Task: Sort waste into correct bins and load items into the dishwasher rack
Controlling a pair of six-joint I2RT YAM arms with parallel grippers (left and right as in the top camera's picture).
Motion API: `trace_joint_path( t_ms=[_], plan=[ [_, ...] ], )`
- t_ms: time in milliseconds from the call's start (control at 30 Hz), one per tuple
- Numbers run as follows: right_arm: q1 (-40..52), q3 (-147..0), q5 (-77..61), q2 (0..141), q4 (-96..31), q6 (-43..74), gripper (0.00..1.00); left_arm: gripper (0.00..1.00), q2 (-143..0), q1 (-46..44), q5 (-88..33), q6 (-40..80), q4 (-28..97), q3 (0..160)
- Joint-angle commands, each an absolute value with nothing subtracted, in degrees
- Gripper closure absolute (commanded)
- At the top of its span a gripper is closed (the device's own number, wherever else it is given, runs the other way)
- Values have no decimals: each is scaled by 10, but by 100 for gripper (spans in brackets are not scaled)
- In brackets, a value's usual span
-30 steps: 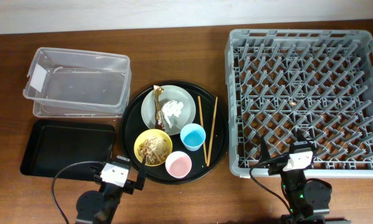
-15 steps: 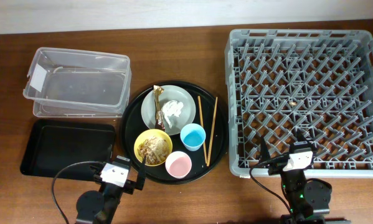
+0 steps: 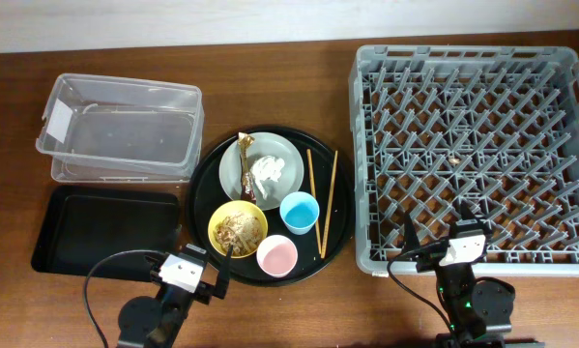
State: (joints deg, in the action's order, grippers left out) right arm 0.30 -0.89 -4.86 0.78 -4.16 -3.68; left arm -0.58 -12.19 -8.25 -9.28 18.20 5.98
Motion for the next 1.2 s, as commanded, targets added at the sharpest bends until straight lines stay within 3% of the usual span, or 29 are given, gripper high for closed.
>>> trace_joint_path(
  t_ms=[0, 333, 400, 467, 567, 667, 833, 900, 1033, 1100, 1167],
  plan=[
    [-1, -3, -52, 2, -39, -41, 1, 1, -3, -119, -94, -100, 181, 57],
    [-1, -3, -57, 2, -39, -40, 1, 1, -3, -119, -95, -100, 181, 57],
    [0, -3, -144, 2, -33, -35, 1, 1, -3, -119, -99, -99, 182, 57],
    [0, -3, -260, 2, -27, 77, 1, 1, -3, -119, -109, -99, 177, 57],
    [0, -54, -313, 2, -36, 100, 1, 1, -3, -119, -185, -95, 95, 63],
    [0, -203, -291, 15, -183, 99, 2, 0, -15, -119, -187, -34, 111, 121],
    [0, -479, -251, 155, -470, 62, 2, 1, -197, -119, -194, -32, 355, 390],
    [0, -614, -255, 242, -602, 63, 1, 1, -359, -120, -246, -33, 479, 562],
    [0, -659, -354, 257, -653, 63, 1, 1, -473, -120, -422, -8, 484, 640],
    [0, -659, -316, 268, -704, 63, 2, 1, -536, -141, -370, 35, 512, 640],
    [0, -659, -201, 293, -758, 78, 1, 4, -646, -228, -195, 51, 508, 642]
  ],
)
